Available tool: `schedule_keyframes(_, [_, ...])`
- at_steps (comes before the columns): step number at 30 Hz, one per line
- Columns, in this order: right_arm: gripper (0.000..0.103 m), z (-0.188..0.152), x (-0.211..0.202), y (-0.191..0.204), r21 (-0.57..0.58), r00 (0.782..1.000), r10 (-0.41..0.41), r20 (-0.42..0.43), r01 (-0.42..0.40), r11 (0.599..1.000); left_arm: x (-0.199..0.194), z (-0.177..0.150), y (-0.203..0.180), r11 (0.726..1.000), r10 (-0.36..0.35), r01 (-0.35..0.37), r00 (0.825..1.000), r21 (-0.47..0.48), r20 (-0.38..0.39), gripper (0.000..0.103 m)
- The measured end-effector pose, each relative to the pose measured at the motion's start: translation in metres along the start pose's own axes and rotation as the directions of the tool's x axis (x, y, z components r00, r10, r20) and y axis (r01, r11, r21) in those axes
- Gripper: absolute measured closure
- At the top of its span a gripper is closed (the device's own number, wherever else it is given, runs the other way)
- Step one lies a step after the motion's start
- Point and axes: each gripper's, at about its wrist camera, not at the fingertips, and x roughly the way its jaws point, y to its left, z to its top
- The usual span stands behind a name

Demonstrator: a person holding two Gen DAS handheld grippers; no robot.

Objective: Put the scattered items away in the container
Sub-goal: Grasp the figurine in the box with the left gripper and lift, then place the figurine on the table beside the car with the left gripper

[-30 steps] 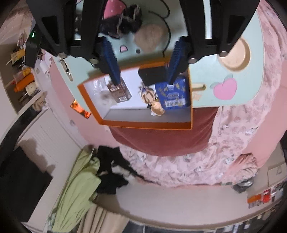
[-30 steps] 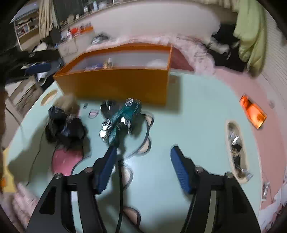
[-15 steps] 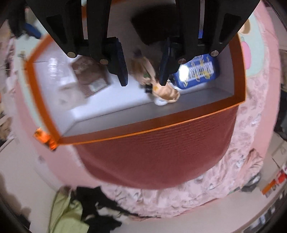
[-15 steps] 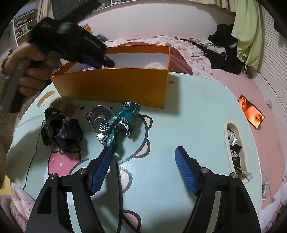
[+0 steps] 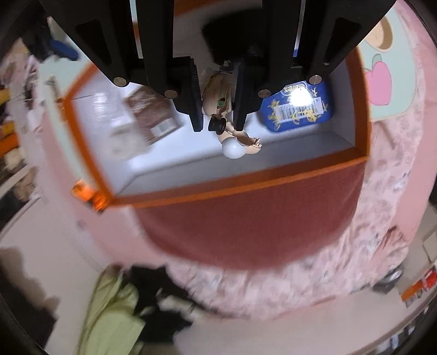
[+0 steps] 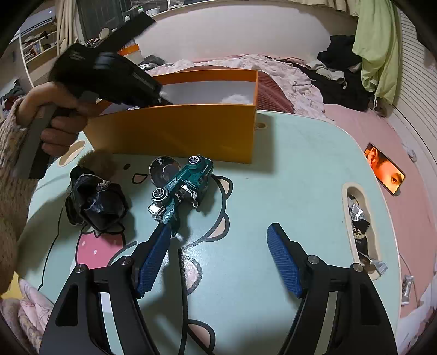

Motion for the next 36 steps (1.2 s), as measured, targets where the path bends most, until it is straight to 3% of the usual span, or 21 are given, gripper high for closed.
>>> schedule_keyframes(3, [0.029, 0.0, 0.0, 0.0, 0.001, 1.0, 0.0, 0.0, 0.0, 1.0, -0.039, -0.003, -0.005, 0.997, -0.081, 0.081, 0.992, 0.005, 0.096, 0.082])
schedule_keyframes(6, [0.029, 0.0, -0.001, 0.0, 0.002, 1.0, 0.002, 0.001, -0.002, 1.0, -0.076, -0.015, -0.013, 0.983, -0.181, 0.177, 0.971, 0.039, 0.159, 0.082])
schedule_keyframes(11, [0.029, 0.0, -0.002, 0.0, 0.004, 1.0, 0.003, 0.002, -0.003, 1.0, -0.091, -0.051, -0.023, 0.963, -0.265, 0.255, 0.956, 0.086, 0.126, 0.082])
schedule_keyframes(17, [0.029, 0.0, -0.001, 0.002, 0.001, 1.0, -0.001, 0.001, 0.001, 1.0, -0.058, -0.092, -0.024, 0.966, -0.255, 0.253, 0.966, 0.053, 0.044, 0.082])
schedule_keyframes(21, [0.029, -0.001, -0.002, 0.004, 0.0, 1.0, -0.004, 0.0, 0.004, 1.0, -0.043, -0.106, -0.023, 0.981, -0.194, 0.193, 0.98, 0.029, 0.044, 0.08])
schedule_keyframes(23, [0.029, -0.001, -0.002, 0.004, 0.001, 1.0, -0.003, 0.001, 0.003, 1.0, -0.047, -0.11, -0.02, 0.98, -0.198, 0.197, 0.978, 0.023, 0.065, 0.064])
schedule_keyframes(25, [0.029, -0.001, -0.002, 0.004, 0.002, 1.0, -0.002, 0.001, 0.002, 1.0, -0.054, -0.113, -0.019, 0.98, -0.198, 0.196, 0.975, 0.023, 0.1, 0.055])
schedule_keyframes(27, [0.029, -0.001, -0.003, 0.005, 0.004, 1.0, -0.002, 0.001, 0.002, 1.0, -0.065, -0.117, -0.016, 0.982, -0.187, 0.185, 0.972, 0.029, 0.141, 0.052])
schedule_keyframes(32, [0.029, -0.001, -0.003, 0.004, 0.004, 1.0, -0.002, 0.002, 0.002, 1.0, -0.088, -0.137, -0.002, 0.994, -0.103, 0.106, 0.968, 0.002, 0.227, 0.035])
schedule_keyframes(36, [0.029, -0.001, -0.004, 0.003, 0.016, 1.0, 0.0, 0.003, 0.0, 1.0, -0.096, -0.154, 0.009, 0.999, -0.026, 0.034, 0.974, -0.029, 0.226, 0.027])
